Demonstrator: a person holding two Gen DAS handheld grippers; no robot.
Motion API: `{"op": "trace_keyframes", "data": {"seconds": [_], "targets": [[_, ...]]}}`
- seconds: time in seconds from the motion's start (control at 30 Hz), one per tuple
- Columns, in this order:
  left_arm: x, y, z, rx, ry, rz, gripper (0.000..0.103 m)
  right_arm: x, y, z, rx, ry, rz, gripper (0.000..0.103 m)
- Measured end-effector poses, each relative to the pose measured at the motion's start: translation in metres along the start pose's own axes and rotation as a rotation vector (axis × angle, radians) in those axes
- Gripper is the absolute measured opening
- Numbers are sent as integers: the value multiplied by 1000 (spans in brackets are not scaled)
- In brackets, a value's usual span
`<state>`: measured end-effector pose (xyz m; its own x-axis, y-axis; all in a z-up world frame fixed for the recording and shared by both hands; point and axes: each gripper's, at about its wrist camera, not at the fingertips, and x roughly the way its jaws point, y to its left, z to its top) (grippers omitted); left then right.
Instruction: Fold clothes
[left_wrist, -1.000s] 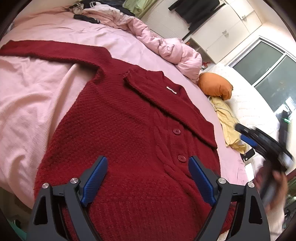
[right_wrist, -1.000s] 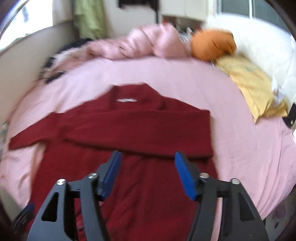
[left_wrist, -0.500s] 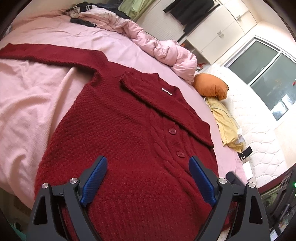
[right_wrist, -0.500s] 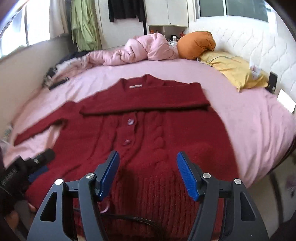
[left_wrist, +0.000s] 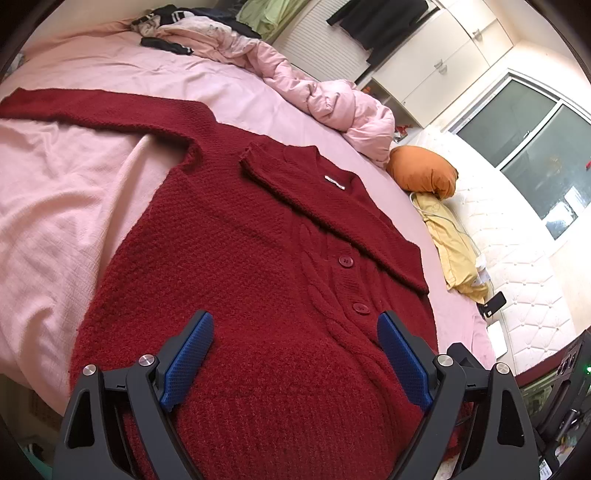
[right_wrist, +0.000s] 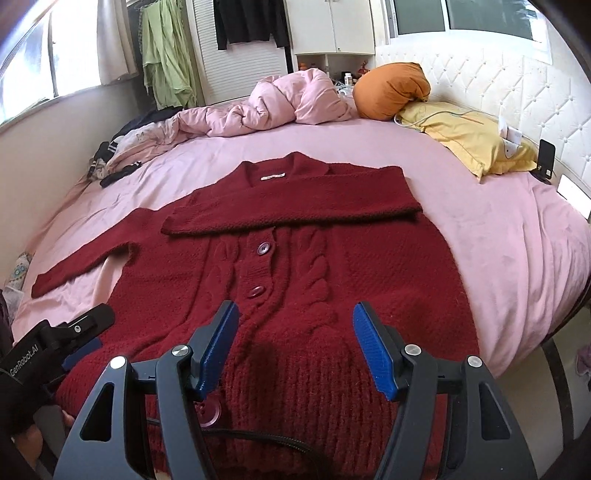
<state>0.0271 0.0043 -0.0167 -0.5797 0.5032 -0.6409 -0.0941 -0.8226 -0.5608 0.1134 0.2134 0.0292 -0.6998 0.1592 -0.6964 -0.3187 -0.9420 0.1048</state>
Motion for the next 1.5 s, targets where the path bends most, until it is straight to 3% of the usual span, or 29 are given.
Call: {"op": "trace_keyframes", "data": {"seconds": [0.4,0.5,0.57,0.63,0.77,0.9,0.97,1.03,1.17,1.23,1.3,1.37,1.5], "targets": [[1,2,-1,-5,2,-4,90,1,-1,0,-1,18,55,65],[1,3,0,-10,8,-14,91,7,4,13,-50,77,164,65],[0,5,-1,-17,5,-24,92,5,7,28,-69,70,198,65],[1,5,0,-21,5,-25,92,-1,8,44,-72,15,187,65],[3,3,0,-18,11,-15,92,4,11,65,-66,-114,74,65],[2,8,2,-42,10,-42,92,27,11,57,-50,-81,78,65],[1,13,4,-72,12,-69,92,34,10,53,-34,-48,102,65],[0,19,7,-105,20,-111,92,31,9,52,-21,-75,97,65],[-7,41,19,-222,58,-293,92,31,4,52,2,-87,119,65],[-21,55,34,-265,46,-347,92,33,0,53,21,-85,127,65],[-47,75,58,-296,-42,-340,95,36,-2,54,35,-82,132,65],[-74,107,87,-334,-152,-240,103,38,-2,55,38,-78,130,65],[-89,183,125,-465,-227,-63,103,39,4,55,15,-76,119,65]]}}
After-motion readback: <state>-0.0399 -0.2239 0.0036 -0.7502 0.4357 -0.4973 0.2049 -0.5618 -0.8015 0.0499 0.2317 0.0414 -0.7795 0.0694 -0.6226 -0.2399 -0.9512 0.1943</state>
